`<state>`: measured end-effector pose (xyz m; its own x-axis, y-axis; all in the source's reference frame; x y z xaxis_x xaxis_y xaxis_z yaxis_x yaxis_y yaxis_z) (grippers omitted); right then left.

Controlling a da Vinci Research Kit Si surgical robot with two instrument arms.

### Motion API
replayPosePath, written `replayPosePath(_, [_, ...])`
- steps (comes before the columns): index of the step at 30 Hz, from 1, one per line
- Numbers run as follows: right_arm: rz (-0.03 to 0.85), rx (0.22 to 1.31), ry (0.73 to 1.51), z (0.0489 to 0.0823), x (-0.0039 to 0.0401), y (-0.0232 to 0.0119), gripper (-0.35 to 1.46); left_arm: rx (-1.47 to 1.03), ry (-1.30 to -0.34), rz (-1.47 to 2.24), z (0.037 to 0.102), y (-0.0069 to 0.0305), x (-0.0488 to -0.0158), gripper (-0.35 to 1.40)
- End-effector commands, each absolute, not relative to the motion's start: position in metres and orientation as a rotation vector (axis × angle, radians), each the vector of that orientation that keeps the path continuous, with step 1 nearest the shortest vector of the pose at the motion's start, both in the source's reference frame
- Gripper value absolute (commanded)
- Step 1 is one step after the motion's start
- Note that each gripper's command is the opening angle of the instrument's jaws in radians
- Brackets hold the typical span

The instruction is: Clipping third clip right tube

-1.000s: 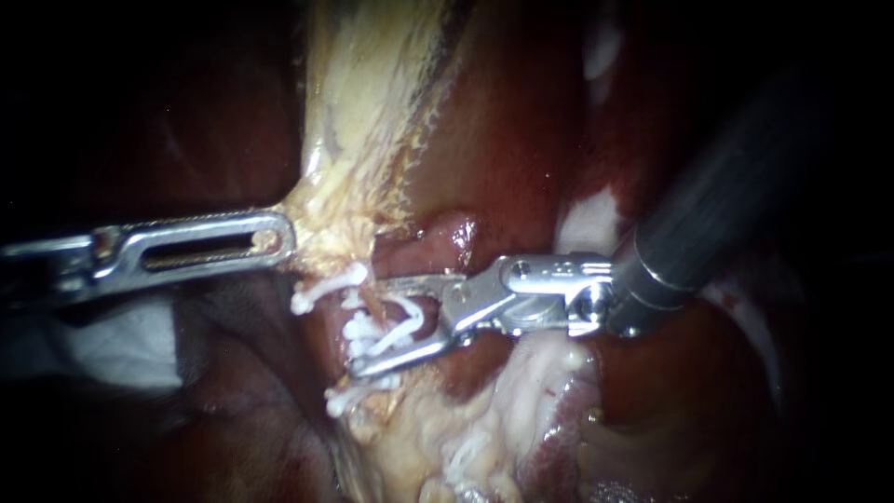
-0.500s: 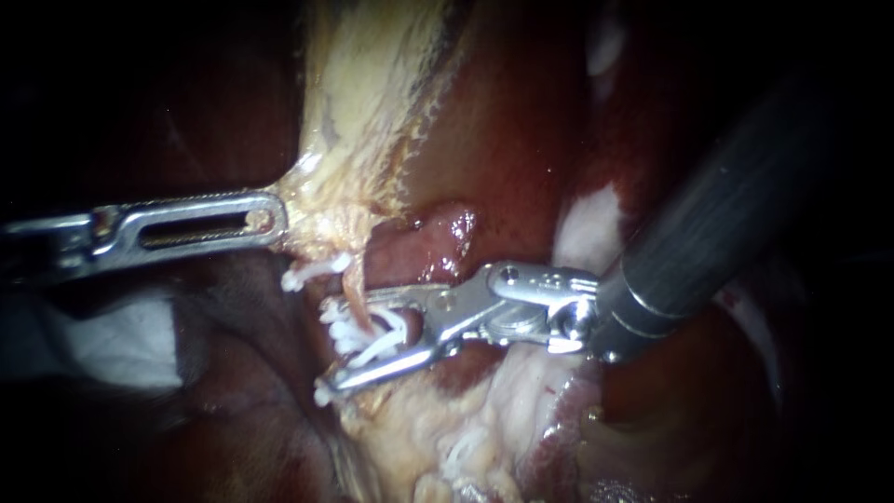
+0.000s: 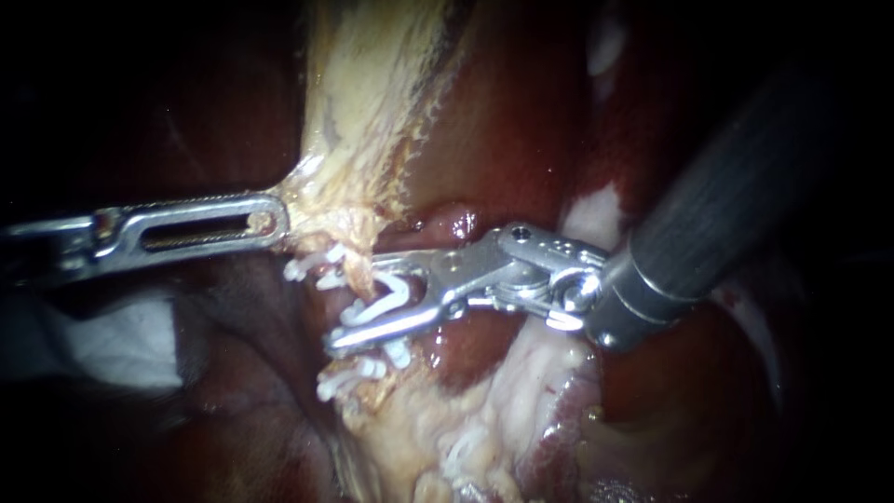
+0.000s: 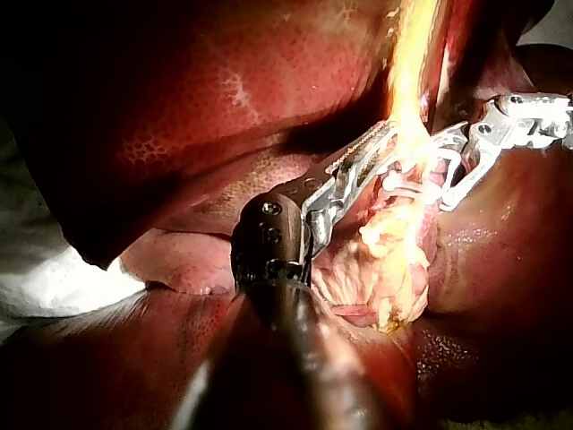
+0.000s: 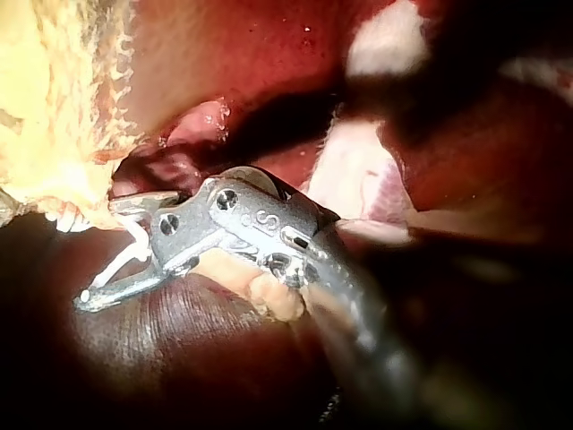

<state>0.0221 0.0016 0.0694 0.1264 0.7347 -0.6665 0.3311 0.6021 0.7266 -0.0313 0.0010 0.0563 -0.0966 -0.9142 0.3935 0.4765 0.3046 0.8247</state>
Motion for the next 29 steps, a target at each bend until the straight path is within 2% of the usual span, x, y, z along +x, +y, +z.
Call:
replayPosePath(1, [0.386,0.971,1.462,0.0693,0.0221,0.0016,0.48,0.501,-1.14,-1.251,0.0563,0.001,-0.0313,-0.35])
replayPosePath(3, [0.431,1.007,1.442,0.0694,0.022,0.0016,0.4,0.501,-1.14,-1.251,0.0563,0.001,-0.0313,-0.35])
replayPosePath(5, [0.466,1.036,1.426,0.0695,0.0219,0.0017,0.23,0.501,-1.14,-1.251,0.0563,0.001,-0.0313,-0.35])
replayPosePath(6, [0.477,1.043,1.425,0.0695,0.0218,0.0017,-0.01,0.501,-1.14,-1.251,0.0563,0.001,-0.0313,-0.35])
replayPosePath(8, [0.501,1.032,1.401,0.0695,0.0216,0.0017,-0.35,0.501,-1.14,-1.251,0.0563,0.001,-0.0313,-0.35])
replayPosePath(12, [0.505,1.027,1.343,0.0696,0.0211,0.002,-0.35,0.501,-1.14,-1.251,0.0563,0.001,-0.0313,-0.35])
replayPosePath(29, [0.523,1.044,1.334,0.0697,0.0209,0.002,-0.35,0.5,-1.14,-1.252,0.0563,0.001,-0.0314,-0.35])
